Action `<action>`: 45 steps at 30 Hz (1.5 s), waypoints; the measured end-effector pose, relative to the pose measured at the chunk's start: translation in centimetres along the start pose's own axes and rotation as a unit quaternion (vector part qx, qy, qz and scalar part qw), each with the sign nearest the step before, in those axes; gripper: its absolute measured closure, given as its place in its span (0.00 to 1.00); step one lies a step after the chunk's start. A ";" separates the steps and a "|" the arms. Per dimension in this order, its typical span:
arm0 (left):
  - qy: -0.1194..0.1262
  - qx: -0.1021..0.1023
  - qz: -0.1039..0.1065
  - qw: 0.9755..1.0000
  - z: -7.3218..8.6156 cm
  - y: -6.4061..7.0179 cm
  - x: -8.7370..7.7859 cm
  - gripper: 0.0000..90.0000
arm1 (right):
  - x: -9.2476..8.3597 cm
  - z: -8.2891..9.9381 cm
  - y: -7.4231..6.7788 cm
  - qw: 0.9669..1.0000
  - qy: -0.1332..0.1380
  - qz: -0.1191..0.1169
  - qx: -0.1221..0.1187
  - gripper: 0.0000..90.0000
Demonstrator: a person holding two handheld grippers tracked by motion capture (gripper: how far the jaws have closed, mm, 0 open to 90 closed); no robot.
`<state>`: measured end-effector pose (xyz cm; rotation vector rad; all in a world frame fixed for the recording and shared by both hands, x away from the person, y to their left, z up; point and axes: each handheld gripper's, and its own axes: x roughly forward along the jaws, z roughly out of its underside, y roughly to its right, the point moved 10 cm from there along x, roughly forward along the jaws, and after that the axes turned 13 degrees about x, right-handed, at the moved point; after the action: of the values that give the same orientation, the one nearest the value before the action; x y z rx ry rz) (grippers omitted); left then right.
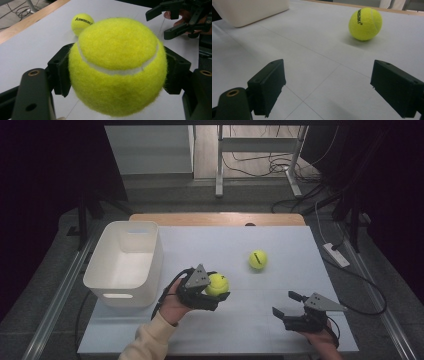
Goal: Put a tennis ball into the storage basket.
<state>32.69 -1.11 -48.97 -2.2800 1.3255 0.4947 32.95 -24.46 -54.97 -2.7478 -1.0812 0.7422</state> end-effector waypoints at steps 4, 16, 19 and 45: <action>0.005 0.000 -0.006 1.000 -0.1 -0.3 -0.4 0.29 | 0.0 0.0 0.0 1.000 0.000 0.000 0.000 0.14; 0.017 -0.004 -0.020 1.000 -0.4 -1.0 -1.4 0.29 | 0.0 0.0 0.0 1.000 0.000 0.001 -0.001 0.14; 0.021 -0.009 -0.025 0.999 -0.5 -1.3 -1.7 0.29 | 0.0 0.0 0.0 1.000 0.000 0.001 -0.002 0.14; 0.049 -0.027 -0.059 0.997 -0.8 -3.3 -4.4 0.29 | 0.0 0.0 0.0 1.000 0.001 0.002 -0.002 0.14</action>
<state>33.53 3.03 -45.40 -2.4387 1.2264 0.3872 32.97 -24.47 -54.98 -2.7536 -1.0784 0.7398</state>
